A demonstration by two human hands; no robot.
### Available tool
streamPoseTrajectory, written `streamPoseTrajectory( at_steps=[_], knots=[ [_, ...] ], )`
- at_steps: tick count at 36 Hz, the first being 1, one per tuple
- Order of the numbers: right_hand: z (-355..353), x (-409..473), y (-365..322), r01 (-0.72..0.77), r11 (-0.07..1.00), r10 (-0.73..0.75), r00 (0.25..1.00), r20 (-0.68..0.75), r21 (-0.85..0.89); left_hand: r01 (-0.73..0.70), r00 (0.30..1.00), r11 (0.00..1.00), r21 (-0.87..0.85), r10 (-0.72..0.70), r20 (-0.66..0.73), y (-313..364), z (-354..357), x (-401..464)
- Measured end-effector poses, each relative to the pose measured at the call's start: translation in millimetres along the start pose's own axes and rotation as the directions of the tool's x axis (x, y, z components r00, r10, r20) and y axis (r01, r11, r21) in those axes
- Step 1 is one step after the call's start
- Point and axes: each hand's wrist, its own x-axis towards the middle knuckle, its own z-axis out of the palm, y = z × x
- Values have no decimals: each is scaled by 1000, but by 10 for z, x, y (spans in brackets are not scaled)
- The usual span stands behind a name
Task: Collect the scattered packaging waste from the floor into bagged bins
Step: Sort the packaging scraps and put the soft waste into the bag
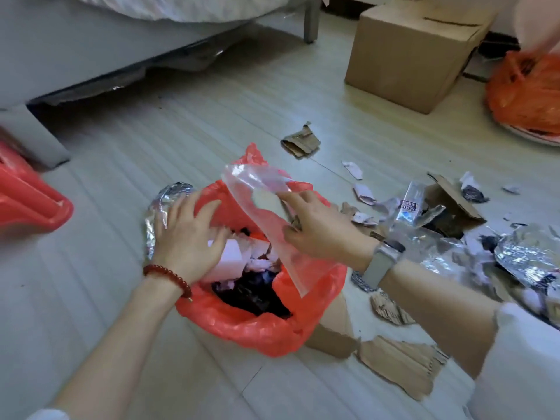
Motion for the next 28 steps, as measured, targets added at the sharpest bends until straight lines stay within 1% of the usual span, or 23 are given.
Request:
streamPoseTrajectory(
  at_steps=[2, 4, 5, 7, 10, 12, 15, 18, 20, 22, 24, 26, 28],
  knots=[
    [180, 57, -130, 80, 981, -73, 996, 47, -176, 73, 993, 994, -81, -80, -90, -112, 18, 25],
    [414, 105, -197, 146, 939, -113, 986, 123, -312, 102, 989, 986, -129, -115, -96, -163, 69, 21],
    [527, 126, -213, 186, 915, -133, 977, 170, -357, 114, 989, 982, -151, -126, -71, -181, 110, 2],
    [716, 164, -218, 260, 883, -164, 951, 263, -390, 108, 993, 979, -172, -114, -23, -205, 189, -45],
    [958, 232, -140, 316, 856, -146, 907, 394, -409, 118, 993, 985, -125, -113, 43, -210, 254, -100],
    [1099, 278, -44, 289, 867, -78, 883, 463, -406, 136, 989, 985, -106, -130, 68, -209, 256, -118],
    [1189, 324, 79, 208, 899, 50, 825, 562, -385, 137, 988, 988, -71, -132, 75, -202, 249, -151],
    [1160, 351, 117, 176, 927, 32, 841, 540, -330, 115, 991, 992, -43, -112, 69, -197, 233, -156],
    [1072, 339, 102, 161, 939, 19, 857, 515, -303, 142, 986, 988, -58, -136, 99, -167, 228, -134],
    [891, 305, 59, 151, 948, 8, 871, 492, -281, 133, 990, 986, -96, -128, 58, -109, 206, -95],
    [652, 258, 6, 167, 950, -33, 893, 448, -264, 88, 996, 990, -113, -90, -7, -3, 165, -42],
    [407, 188, -13, 166, 968, -91, 930, 355, -186, 37, 997, 987, -159, -48, -66, 135, 128, 33],
    [170, 90, 31, 146, 986, -128, 973, 192, -81, -17, 995, 974, -224, -5, -98, 320, 92, 107]
  ],
)
